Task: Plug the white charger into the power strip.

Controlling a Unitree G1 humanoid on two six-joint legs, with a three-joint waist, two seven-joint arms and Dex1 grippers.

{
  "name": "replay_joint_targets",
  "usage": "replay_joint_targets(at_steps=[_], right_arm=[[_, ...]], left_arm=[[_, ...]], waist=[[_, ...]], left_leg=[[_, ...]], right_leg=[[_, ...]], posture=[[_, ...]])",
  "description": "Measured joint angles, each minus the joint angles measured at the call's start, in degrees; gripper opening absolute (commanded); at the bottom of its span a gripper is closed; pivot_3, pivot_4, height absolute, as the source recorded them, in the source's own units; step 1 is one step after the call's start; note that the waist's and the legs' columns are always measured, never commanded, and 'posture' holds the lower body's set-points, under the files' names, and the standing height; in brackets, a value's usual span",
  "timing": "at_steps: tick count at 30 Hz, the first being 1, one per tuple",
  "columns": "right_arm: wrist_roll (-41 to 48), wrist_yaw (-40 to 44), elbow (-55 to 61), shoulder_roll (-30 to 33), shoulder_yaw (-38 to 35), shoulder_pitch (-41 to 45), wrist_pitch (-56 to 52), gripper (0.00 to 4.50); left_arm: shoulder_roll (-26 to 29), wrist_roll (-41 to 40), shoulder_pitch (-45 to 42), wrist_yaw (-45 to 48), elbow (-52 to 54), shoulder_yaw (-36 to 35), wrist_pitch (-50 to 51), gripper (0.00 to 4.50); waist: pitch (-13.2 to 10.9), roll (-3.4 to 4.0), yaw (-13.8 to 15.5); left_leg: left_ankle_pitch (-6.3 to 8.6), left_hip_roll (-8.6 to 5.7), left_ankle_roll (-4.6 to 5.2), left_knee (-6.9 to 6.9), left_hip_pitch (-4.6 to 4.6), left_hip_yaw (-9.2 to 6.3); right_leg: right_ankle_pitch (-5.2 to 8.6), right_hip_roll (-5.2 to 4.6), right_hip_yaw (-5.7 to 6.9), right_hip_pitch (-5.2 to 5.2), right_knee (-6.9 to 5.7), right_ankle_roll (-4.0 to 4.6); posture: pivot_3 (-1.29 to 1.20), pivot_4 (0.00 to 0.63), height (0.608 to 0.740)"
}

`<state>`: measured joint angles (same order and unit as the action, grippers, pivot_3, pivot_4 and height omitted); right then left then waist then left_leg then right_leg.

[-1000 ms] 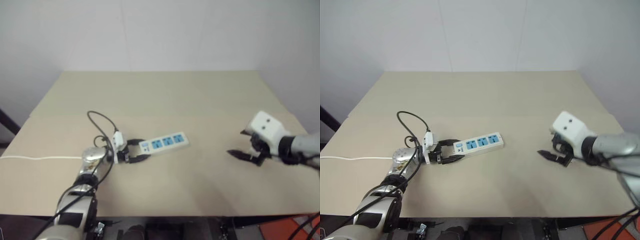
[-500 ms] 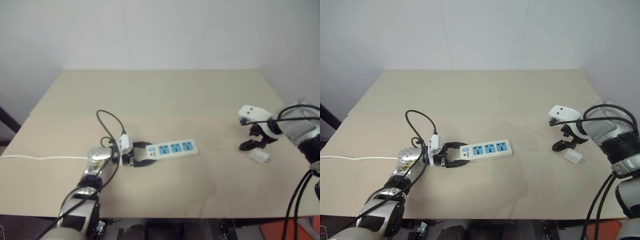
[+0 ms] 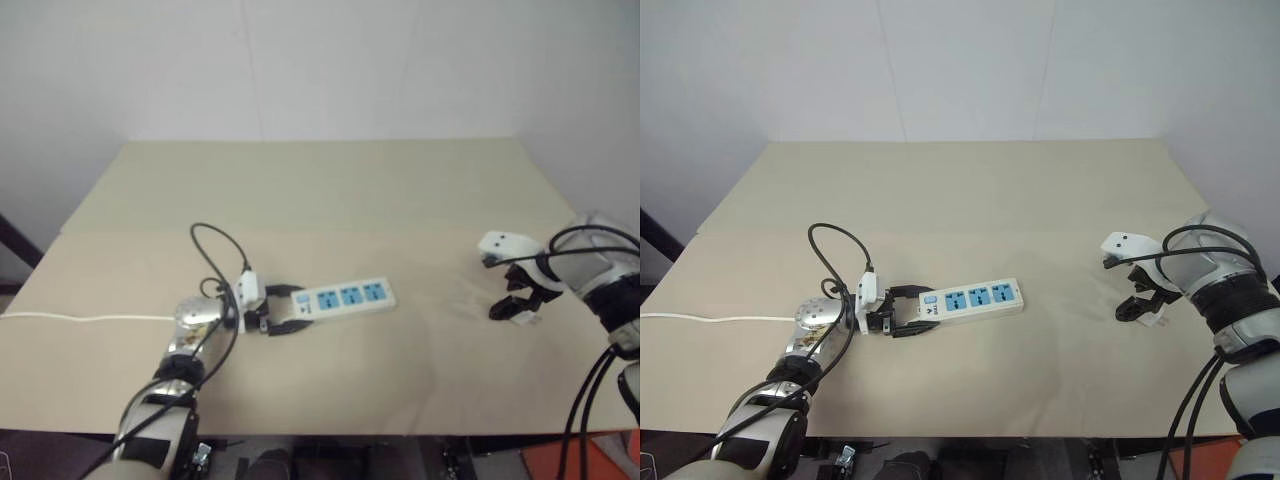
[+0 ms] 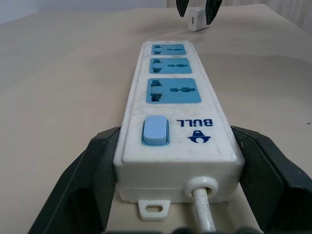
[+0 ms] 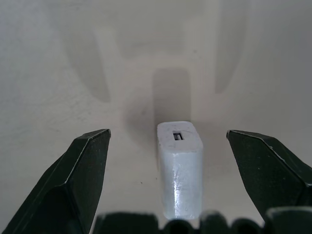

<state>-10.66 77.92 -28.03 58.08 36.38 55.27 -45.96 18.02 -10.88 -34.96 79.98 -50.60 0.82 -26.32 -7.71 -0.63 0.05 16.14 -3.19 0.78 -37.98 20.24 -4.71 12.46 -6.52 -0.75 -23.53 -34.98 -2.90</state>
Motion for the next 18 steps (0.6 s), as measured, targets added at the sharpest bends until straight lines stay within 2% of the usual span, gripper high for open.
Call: replay_joint_targets(at_steps=[18], right_arm=[[-2.0,-1.8,-6.2,-1.9,-3.3,-1.1,0.8,4.50]], left_arm=[[-0.2,0.1,-0.2,-0.7,-0.6,0.6,-1.2,3.35]], waist=[[0.1,0.10,0.3]], left_leg=[[0.00,-0.02,0.00,-0.09,0.00,0.01]], right_leg=[[0.00,0.00,0.00,0.03,-0.02,0.01]], posture=[[0.00,0.150,0.740]])
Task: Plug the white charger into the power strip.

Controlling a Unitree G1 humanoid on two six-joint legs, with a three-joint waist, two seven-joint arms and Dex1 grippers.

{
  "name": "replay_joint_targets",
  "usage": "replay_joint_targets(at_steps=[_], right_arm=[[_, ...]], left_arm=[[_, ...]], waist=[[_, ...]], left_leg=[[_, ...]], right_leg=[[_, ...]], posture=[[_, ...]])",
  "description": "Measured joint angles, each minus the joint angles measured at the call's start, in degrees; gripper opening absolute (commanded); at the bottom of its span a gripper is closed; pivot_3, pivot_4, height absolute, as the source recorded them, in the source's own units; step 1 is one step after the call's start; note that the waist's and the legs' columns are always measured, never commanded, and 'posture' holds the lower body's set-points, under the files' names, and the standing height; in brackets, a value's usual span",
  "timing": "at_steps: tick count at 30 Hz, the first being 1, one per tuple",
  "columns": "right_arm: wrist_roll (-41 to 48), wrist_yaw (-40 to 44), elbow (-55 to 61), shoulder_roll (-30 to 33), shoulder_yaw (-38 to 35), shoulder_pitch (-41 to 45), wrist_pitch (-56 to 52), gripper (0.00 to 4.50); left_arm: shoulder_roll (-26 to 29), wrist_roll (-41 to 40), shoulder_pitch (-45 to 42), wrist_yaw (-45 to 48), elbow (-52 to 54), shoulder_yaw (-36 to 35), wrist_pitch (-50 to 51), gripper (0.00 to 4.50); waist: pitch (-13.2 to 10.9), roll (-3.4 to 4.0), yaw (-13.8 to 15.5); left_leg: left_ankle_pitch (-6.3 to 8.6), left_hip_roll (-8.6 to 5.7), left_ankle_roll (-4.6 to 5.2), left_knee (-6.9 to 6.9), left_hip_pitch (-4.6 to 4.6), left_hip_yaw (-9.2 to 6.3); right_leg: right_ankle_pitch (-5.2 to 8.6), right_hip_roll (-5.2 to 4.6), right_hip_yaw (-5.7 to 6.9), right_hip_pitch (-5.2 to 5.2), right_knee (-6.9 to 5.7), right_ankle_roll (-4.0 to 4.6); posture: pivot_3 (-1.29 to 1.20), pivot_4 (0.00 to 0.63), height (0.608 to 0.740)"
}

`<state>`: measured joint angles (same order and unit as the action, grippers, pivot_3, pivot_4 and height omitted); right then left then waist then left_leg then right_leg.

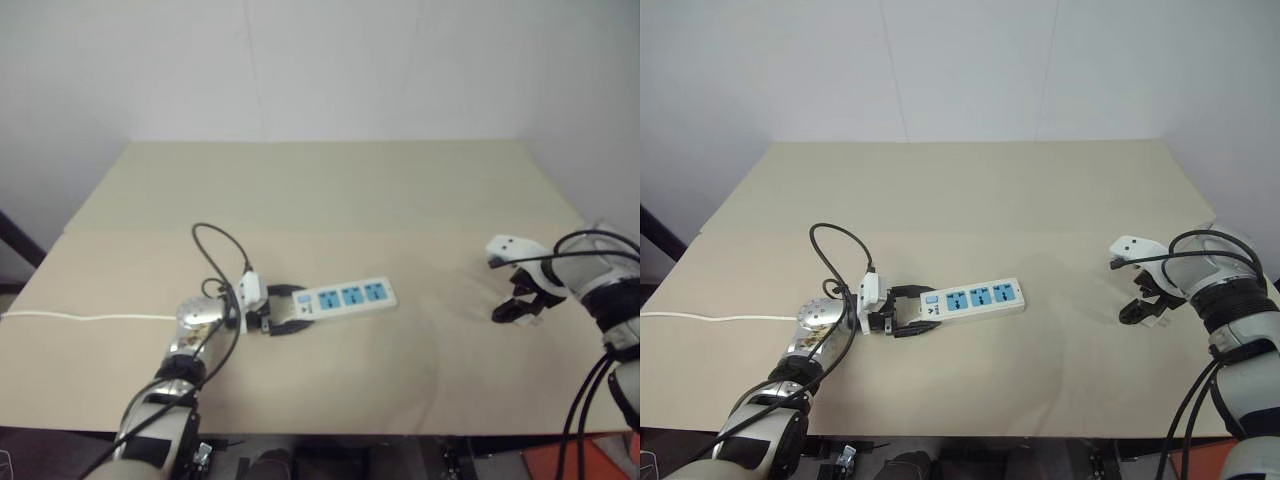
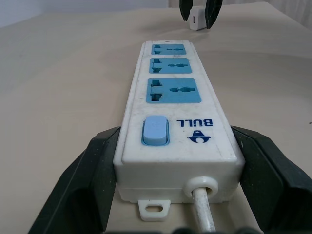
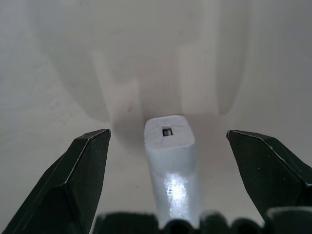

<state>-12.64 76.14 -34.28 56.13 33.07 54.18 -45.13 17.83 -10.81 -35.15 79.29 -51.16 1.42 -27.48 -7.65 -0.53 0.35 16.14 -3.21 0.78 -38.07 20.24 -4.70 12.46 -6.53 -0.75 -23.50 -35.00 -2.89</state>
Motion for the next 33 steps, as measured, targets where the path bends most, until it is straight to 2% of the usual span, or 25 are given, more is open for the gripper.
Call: replay_joint_targets(at_steps=[3,8,11,16,20,26,29,30,33], right_arm=[[-0.1,-0.5,-0.9,-0.8,-0.4,0.0,0.0,3.87],[-0.2,-1.5,-1.8,-1.4,-1.1,-0.9,1.2,2.08],[-0.3,-1.8,-1.8,-1.4,-1.3,-0.9,1.3,1.15],[-1.2,-1.6,-0.8,-1.4,-1.3,-0.9,1.3,1.13],[-1.7,-0.5,4.7,-0.7,-2.7,-0.9,0.6,1.13],[8.0,1.2,21.7,-0.7,-15.4,-1.6,-5.4,1.13],[14.7,-1.3,29.4,-5.2,-24.2,-4.7,-7.4,1.13],[18.2,-2.8,32.5,-8.9,-28.7,-7.6,-7.1,1.13],[26.9,-4.8,38.9,-18.6,-35.2,-15.4,-3.6,1.13]], left_arm=[[0.0,0.0,0.0,-0.1,-0.1,0.0,-0.1,3.31],[0.1,0.1,0.0,-0.2,0.0,0.1,-0.2,3.31],[0.2,0.1,0.0,-0.4,0.0,0.3,-0.2,3.31],[0.5,0.1,0.0,-0.4,0.2,0.6,-0.1,3.31],[0.8,0.1,-0.2,-0.1,0.2,0.9,-0.1,3.31],[1.1,0.1,-1.2,2.4,-0.3,1.5,-0.1,3.31],[1.5,-0.1,-1.7,5.0,-0.8,1.8,0.4,3.31],[1.8,-0.4,-1.9,6.4,-0.8,1.9,0.8,3.31],[2.3,-0.7,-2.4,9.8,-0.9,2.4,1.8,3.31]], waist=[[0.0,0.02,0.0],[0.0,0.04,0.0],[0.0,0.06,0.0],[0.1,0.14,-0.1],[0.1,0.19,-0.3],[0.1,0.18,-0.4],[0.1,0.09,-0.4],[0.2,0.02,-0.5],[0.2,0.00,-0.5]], left_leg=[[0.00,0.00,0.00,-0.01,0.00,0.00],[0.00,0.00,0.00,-0.02,-0.01,0.00],[0.00,0.00,0.00,-0.04,-0.03,0.00],[0.00,0.00,0.00,-0.04,-0.02,0.00],[0.00,0.00,0.00,-0.04,-0.01,0.00],[0.02,0.03,0.04,-0.03,0.04,-0.06],[0.04,0.04,0.06,-0.03,0.03,-0.12],[0.04,0.05,0.06,-0.01,0.02,-0.15],[0.04,0.04,0.07,-0.02,0.02,-0.21]], right_leg=[[0.00,0.00,0.00,0.00,-0.01,0.00],[0.00,0.00,0.00,0.02,-0.01,0.00],[-0.01,0.00,0.00,0.03,-0.02,0.00],[-0.01,0.01,0.00,0.03,-0.03,0.00],[0.00,0.01,-0.01,0.00,-0.04,0.00],[0.00,0.03,0.01,-0.01,-0.04,0.00],[-0.01,0.04,0.05,0.05,-0.05,0.00],[-0.01,0.05,0.07,0.08,-0.07,0.00],[-0.04,0.06,0.07,0.12,-0.16,-0.02]], posture=[[0.00,0.150,0.740],[0.00,0.150,0.740],[0.00,0.150,0.740],[0.00,0.150,0.740],[0.00,0.150,0.740],[0.00,0.150,0.740],[0.00,0.150,0.740],[0.00,0.150,0.740],[0.00,0.150,0.740]])
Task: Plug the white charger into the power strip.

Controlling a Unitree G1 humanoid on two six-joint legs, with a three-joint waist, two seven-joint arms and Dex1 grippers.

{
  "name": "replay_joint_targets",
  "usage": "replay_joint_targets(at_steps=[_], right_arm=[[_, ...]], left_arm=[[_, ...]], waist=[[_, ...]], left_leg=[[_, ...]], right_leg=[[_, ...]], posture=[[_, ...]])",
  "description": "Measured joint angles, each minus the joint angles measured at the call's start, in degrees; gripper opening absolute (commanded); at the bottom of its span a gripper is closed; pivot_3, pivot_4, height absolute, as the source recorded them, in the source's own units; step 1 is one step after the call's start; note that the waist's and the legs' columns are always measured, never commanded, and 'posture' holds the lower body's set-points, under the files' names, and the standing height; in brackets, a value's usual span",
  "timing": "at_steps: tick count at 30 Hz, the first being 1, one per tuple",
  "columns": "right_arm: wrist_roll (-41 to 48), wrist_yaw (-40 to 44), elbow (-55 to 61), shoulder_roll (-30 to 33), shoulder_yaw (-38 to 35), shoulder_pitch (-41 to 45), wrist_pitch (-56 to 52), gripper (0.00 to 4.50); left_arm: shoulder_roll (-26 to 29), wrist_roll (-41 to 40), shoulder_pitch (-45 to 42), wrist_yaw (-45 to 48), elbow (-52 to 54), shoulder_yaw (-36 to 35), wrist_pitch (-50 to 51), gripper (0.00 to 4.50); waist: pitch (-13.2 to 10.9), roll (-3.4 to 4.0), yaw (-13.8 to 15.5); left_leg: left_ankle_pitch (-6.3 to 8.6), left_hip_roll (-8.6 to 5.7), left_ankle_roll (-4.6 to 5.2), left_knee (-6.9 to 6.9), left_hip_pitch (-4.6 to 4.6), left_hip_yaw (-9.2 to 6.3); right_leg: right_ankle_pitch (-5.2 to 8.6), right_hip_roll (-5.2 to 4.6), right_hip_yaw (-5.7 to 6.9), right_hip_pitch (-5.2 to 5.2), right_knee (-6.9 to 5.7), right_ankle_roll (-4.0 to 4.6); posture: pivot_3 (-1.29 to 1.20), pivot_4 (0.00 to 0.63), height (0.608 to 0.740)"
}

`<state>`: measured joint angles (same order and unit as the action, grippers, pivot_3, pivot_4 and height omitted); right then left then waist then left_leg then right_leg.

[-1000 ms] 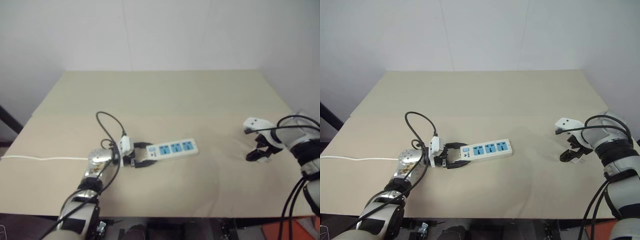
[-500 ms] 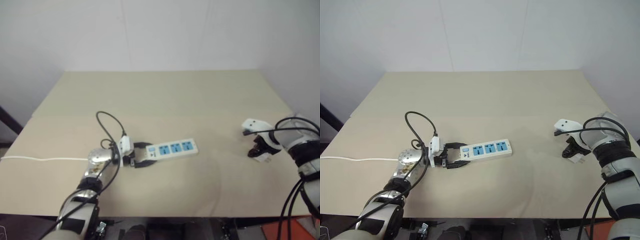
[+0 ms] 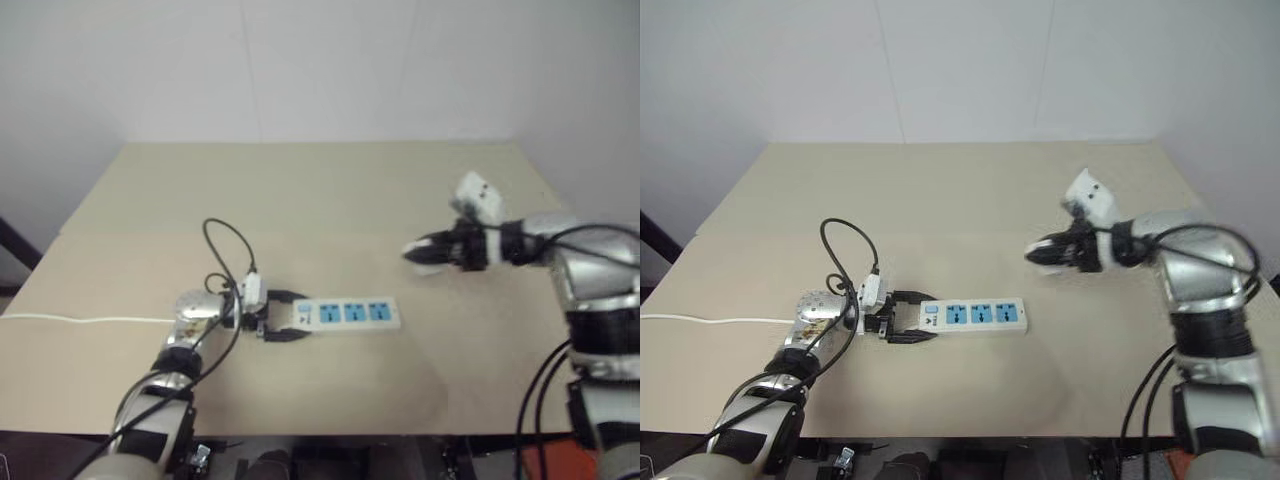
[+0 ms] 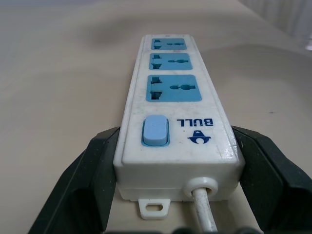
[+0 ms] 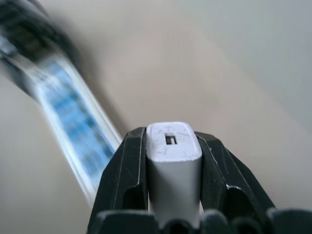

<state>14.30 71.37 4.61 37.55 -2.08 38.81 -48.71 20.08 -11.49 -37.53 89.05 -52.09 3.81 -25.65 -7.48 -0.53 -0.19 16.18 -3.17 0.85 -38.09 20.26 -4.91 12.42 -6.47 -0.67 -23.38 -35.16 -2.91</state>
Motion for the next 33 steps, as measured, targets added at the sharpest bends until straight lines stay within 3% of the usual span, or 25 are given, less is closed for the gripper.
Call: replay_joint_targets(at_steps=[4,12,33], right_arm=[[6.7,-1.9,2.5,-9.4,-1.3,-6.7,5.9,1.13],[9.7,-5.7,-1.9,-21.4,0.2,-10.9,18.6,1.13],[7.6,-1.8,-24.3,-24.1,6.4,-7.7,37.0,1.13]], left_arm=[[0.4,0.1,-0.5,2.0,-0.2,1.0,0.4,3.31],[0.7,0.6,-0.8,2.2,-0.7,1.2,-0.1,3.31],[1.0,0.6,-0.8,2.3,-0.6,1.2,-0.3,3.31]], waist=[[0.0,0.01,-0.3],[0.0,0.02,-0.6],[0.0,0.03,-1.0]], left_leg=[[0.00,-0.02,0.01,-0.02,-0.02,-0.17],[-0.02,-0.04,-0.03,-0.04,-0.10,-0.48],[-0.03,-0.04,-0.04,-0.07,-0.12,-0.53]], right_leg=[[-0.02,-0.01,-0.08,-0.03,-0.05,-0.02],[-0.03,0.05,-0.05,0.01,-0.11,-0.01],[-0.03,0.07,-0.05,0.01,-0.17,0.00]], posture=[[0.00,0.150,0.740],[0.00,0.150,0.740],[0.00,0.150,0.740]])
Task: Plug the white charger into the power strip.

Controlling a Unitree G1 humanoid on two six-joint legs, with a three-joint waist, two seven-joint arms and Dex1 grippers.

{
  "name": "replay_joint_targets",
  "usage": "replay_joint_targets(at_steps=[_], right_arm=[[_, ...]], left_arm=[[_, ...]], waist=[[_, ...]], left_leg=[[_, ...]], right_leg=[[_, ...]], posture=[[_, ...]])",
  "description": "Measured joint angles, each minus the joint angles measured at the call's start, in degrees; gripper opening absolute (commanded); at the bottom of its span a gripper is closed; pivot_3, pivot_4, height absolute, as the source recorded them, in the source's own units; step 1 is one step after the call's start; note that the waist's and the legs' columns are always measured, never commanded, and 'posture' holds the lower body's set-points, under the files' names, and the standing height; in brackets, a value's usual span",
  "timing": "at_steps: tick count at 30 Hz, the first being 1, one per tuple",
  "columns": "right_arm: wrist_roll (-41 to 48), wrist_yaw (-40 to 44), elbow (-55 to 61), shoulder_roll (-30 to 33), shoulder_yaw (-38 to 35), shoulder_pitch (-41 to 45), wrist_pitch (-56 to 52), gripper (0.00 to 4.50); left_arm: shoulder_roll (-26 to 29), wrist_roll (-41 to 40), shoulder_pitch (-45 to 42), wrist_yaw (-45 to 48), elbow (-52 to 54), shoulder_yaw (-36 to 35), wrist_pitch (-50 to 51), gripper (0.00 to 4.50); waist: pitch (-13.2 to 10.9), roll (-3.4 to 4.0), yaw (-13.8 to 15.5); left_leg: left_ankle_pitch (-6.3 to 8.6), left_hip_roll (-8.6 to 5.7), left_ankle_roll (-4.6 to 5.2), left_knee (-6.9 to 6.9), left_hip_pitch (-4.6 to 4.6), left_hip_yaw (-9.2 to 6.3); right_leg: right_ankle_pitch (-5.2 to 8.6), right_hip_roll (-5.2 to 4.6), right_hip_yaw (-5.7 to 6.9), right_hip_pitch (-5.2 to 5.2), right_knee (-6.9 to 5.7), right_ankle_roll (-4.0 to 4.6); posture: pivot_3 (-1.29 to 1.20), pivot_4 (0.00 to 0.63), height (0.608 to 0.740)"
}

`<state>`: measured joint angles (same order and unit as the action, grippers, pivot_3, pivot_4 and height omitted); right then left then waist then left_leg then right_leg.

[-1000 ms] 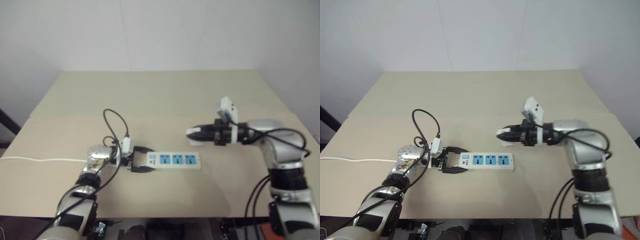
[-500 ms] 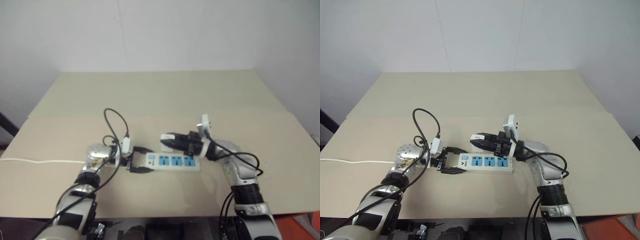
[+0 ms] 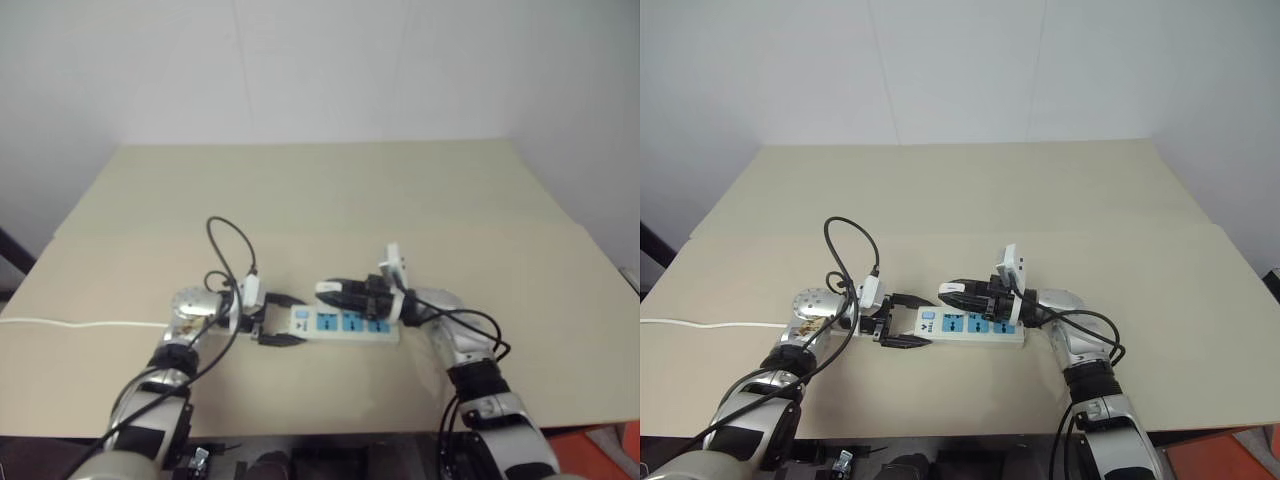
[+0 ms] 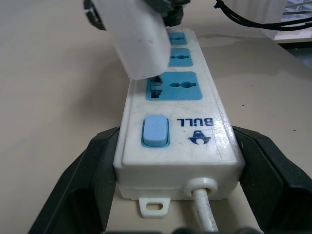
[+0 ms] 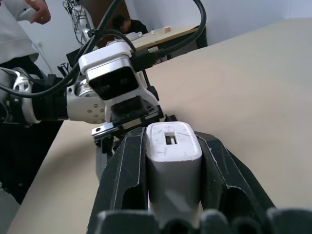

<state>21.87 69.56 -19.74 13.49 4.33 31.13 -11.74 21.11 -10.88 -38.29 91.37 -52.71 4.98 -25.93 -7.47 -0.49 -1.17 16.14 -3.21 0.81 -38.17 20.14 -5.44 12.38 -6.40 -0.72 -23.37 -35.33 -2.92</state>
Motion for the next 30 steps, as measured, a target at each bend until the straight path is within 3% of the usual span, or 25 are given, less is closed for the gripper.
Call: replay_joint_targets(at_steps=[17,30], right_arm=[[-0.1,4.0,-6.7,-0.5,0.4,0.9,6.3,1.13],[-1.7,10.9,-19.4,-1.7,0.5,3.7,24.0,1.13]], left_arm=[[-0.1,0.0,0.0,-0.2,0.0,-0.1,-0.3,3.31],[0.0,0.0,-0.1,-0.5,-0.5,0.1,-0.3,3.31]], waist=[[0.0,0.01,0.2],[0.1,-0.06,0.1]], left_leg=[[0.00,-0.02,-0.01,-0.01,-0.01,-0.03],[0.01,0.00,0.01,0.00,-0.42,-0.05]], right_leg=[[0.00,-0.01,0.00,0.02,-0.01,0.00],[0.00,0.00,0.00,0.35,0.04,0.00]], posture=[[0.00,0.150,0.740],[0.00,0.150,0.740]])
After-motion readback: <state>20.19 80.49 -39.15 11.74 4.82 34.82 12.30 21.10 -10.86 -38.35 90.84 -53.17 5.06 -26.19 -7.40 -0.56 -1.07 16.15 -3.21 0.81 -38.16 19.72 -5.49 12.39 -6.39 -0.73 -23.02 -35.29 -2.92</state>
